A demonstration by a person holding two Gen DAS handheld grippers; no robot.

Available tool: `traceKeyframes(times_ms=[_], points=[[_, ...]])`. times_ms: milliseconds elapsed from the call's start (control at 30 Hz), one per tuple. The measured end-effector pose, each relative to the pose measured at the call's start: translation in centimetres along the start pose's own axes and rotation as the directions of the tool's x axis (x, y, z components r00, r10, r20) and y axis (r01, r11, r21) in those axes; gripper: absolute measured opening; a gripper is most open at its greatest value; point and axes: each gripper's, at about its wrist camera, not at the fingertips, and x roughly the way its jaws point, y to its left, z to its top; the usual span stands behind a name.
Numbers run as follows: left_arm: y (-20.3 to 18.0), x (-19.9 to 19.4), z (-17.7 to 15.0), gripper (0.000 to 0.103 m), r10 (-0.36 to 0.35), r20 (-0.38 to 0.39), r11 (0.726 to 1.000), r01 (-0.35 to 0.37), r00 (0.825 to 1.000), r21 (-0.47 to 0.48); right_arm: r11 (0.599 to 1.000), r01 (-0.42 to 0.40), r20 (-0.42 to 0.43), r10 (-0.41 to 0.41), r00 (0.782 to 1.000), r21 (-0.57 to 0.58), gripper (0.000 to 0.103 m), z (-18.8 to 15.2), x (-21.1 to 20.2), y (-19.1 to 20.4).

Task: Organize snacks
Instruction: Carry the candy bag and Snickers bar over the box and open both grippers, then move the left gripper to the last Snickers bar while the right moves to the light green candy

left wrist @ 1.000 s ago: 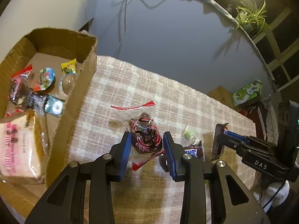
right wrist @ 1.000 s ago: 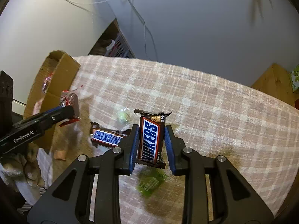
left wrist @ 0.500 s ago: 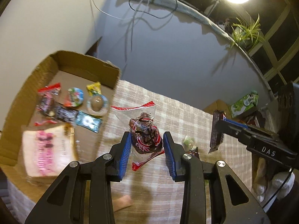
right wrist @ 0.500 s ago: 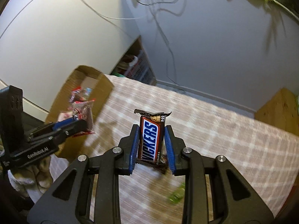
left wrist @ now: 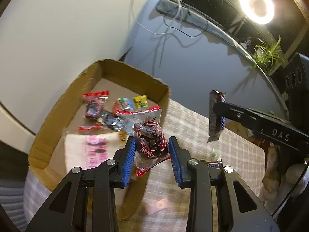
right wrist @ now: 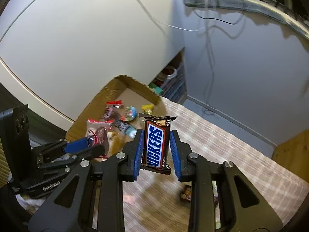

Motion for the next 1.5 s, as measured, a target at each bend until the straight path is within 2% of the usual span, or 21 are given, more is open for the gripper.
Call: traceKeyframes(times_ms=[267, 500, 833, 900, 967, 1033, 1233, 1367, 1500], points=[[2.6, -0.8, 0.0, 0.034, 0.038, 0.014, 0.999, -0.038, 0.999, -0.039, 0.997, -0.037, -0.035, 0.035, 0.999, -0.065, 0.028, 1.6, 3.2, 3.8], [4.6, -1.1, -0.4, 0.034, 0.064, 0.011, 0.996, -0.063, 0.998, -0.064, 0.995, -0.054, -0.068, 0.048, 0.997, -0.088, 0.028, 2.2, 5.3, 5.5], [5.2, -1.3, -0.4, 0.036, 0.086, 0.015, 0.995, -0.085, 0.996, -0.057, 0.989, -0.069, -0.084, 0.059, 0.995, -0.128, 0.029, 2.4, 6.3, 7.3], [5.2, -1.3, -0.4, 0.037, 0.090, 0.016, 0.995, -0.089, 0.996, -0.052, 0.988, -0.071, -0.079, 0.061, 0.995, -0.134, 0.036, 2.5, 6.1, 7.4], [5.1, -1.4, -0.4, 0.040, 0.092, 0.018, 0.995, -0.091, 0.996, -0.048, 0.989, -0.063, -0.068, 0.054, 0.996, -0.135, 0.061, 2.6, 5.8, 7.5], [5.1, -1.5, -0.4, 0.040, 0.092, 0.020, 0.995, -0.091, 0.996, -0.044, 0.989, -0.055, -0.051, 0.048, 0.998, -0.136, 0.070, 2.6, 5.4, 7.5], [4.2, -1.7, -0.4, 0.040, 0.081, 0.027, 0.997, -0.080, 0.996, -0.022, 0.991, -0.037, -0.050, 0.031, 0.998, -0.132, 0.072, 2.4, 4.5, 6.9], [3.1, -1.9, -0.6, 0.040, 0.063, 0.026, 0.998, -0.063, 0.998, 0.014, 0.991, -0.011, -0.034, 0.006, 0.999, -0.135, 0.082, 2.0, 3.2, 6.0], [1.8, -2.0, -1.0, 0.040, 0.036, 0.008, 0.998, -0.036, 0.999, 0.058, 0.993, 0.020, -0.023, -0.023, 0.999, -0.117, 0.083, 1.1, 1.4, 4.1]])
